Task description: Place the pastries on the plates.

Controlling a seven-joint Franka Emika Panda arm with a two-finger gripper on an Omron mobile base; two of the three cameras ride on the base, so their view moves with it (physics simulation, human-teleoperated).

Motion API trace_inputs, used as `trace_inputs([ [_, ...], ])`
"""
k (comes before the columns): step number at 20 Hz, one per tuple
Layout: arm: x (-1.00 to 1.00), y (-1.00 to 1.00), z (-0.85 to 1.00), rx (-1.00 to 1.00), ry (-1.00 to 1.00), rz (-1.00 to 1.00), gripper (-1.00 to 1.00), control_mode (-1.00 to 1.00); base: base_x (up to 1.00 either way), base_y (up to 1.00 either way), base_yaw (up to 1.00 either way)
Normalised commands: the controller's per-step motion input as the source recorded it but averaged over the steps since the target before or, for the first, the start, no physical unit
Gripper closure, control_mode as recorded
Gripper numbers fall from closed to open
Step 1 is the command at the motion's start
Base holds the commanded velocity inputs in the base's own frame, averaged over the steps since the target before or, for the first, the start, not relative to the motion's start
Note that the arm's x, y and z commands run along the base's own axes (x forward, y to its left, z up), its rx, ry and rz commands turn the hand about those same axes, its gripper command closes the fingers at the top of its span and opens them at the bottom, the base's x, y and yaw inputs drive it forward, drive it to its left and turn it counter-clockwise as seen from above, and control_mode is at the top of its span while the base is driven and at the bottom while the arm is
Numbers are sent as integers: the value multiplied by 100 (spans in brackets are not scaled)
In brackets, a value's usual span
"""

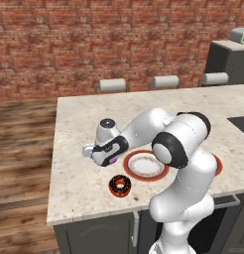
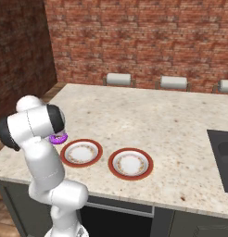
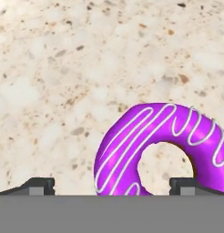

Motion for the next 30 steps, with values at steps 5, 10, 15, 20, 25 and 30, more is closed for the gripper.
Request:
trace_inputs([
  [5,21,15,-33,0,0,0,-100,-100,0,0,0],
  [10,20,8,-33,0,0,0,100,-100,0,0,0],
  [15,-17,-20,23,2,-3,0,100,-100,0,0,0],
  [20,-24,-33,56,3,-6,0,100,-100,0,0,0],
  [25,-4,-39,59,2,0,-2,100,-100,0,0,0],
  [30,0,-22,71,0,8,-1,100,-100,0,0,0],
])
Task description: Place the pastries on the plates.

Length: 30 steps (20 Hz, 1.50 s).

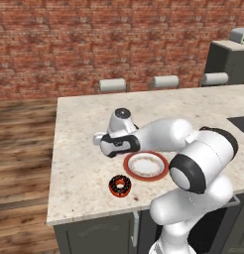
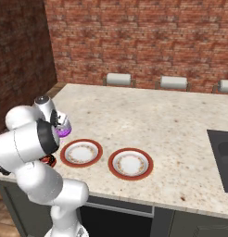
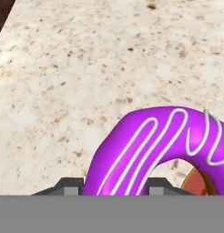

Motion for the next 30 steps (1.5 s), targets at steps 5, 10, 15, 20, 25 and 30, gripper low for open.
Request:
trace_inputs([
  [5,-17,-40,25,-2,9,-6,100,-100,0,0,0],
  [10,-46,-45,17,-2,5,-11,100,-100,0,0,0],
  [15,-43,-22,2,-4,13,-7,100,-100,0,0,0],
  [20,-18,-25,-2,-1,3,-7,100,-100,0,0,0],
  [25,-23,-32,-14,0,2,-6,100,-100,0,0,0],
  [30,-4,-6,-40,0,0,-2,100,-100,0,0,0],
])
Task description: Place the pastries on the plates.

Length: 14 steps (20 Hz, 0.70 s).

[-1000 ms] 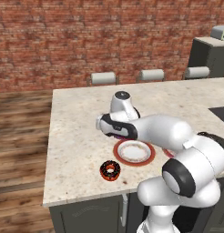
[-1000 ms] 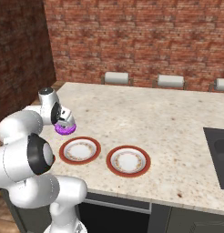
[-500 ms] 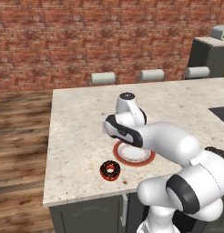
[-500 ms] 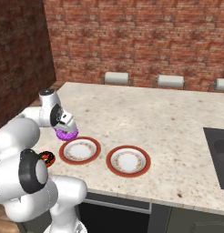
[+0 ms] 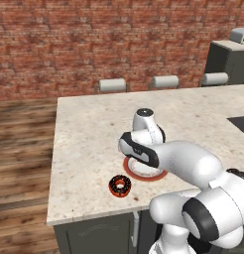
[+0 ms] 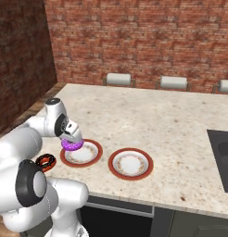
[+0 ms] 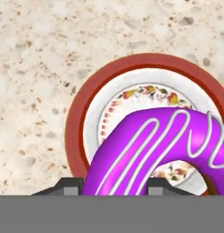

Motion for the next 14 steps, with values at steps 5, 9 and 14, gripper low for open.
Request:
trace_inputs([
  [5,0,-8,-20,0,0,0,100,-100,0,0,0],
  [9,0,-14,-16,0,0,0,100,-100,0,0,0],
  [14,0,-4,-20,0,0,0,100,-100,0,0,0],
])
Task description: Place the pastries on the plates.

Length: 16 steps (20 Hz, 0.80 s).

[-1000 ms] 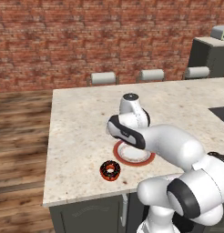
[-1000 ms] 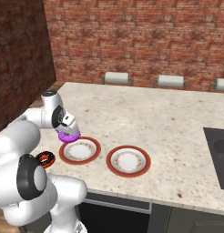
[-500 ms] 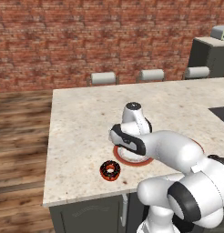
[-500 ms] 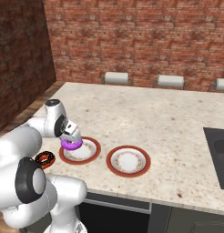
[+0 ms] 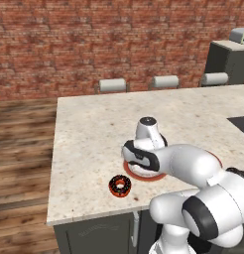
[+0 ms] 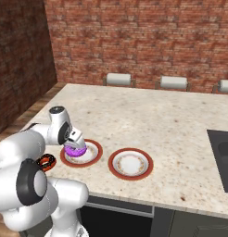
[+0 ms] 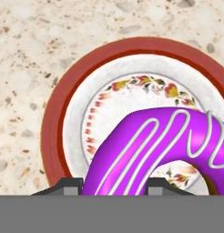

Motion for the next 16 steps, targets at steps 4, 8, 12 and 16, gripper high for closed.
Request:
trace_inputs([
  [4,0,-1,-18,0,0,0,100,-100,0,0,0],
  [8,0,0,-21,0,0,0,100,-100,0,0,0],
  [12,4,-8,-14,0,0,0,100,-100,0,0,0],
  [16,9,-10,-10,0,0,0,100,-100,0,0,0],
])
